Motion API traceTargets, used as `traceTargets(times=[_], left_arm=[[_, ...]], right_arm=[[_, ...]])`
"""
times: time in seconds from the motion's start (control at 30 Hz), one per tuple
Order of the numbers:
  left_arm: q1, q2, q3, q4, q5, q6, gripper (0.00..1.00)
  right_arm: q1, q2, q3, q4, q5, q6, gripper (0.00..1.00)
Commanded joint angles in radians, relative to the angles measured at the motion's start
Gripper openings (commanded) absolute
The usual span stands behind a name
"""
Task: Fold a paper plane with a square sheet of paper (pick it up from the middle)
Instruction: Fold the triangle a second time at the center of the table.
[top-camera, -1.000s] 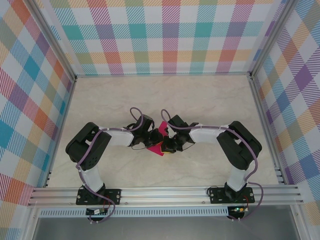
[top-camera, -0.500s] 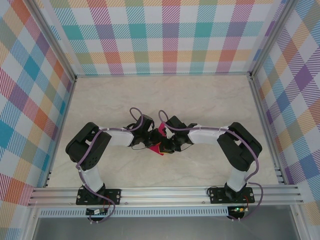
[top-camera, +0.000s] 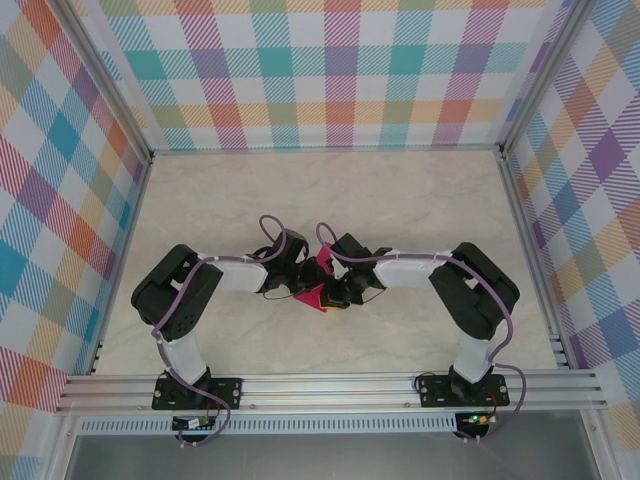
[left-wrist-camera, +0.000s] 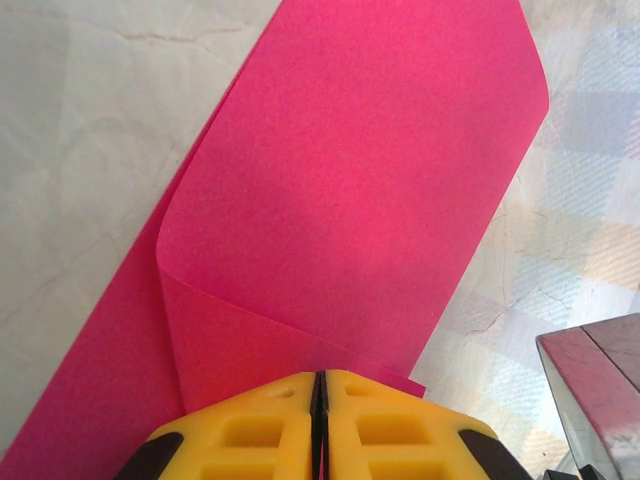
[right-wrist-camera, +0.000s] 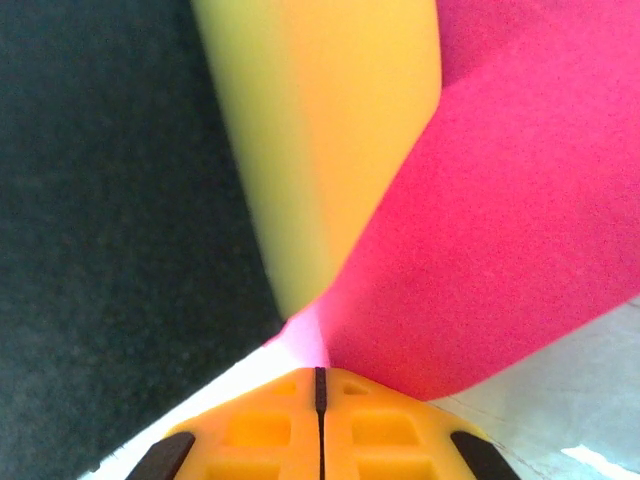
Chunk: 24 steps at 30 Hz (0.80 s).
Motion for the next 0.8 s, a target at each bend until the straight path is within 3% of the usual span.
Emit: traceTargets(times=[0.0,0.5,0.77], left_arm=[[-0.001,0.059,-0.052,-0.121,-0.084,-0.006,0.11],[0.003,0.046,-0.058,-0.123,-0.084,-0.005,0.1],[0.002,0.04,-0.06,-0.104,-0.062,-0.004,0.11]], right_arm=[[0.007,0.021,-0.021,-0.038,0.002,0.009,0.06],[0.014,-0.022,-0.101,-0.081,-0.034,-0.039,0.06],[-0.035,-0.135,-0.059,-0.062,0.052,-0.042,0.06]])
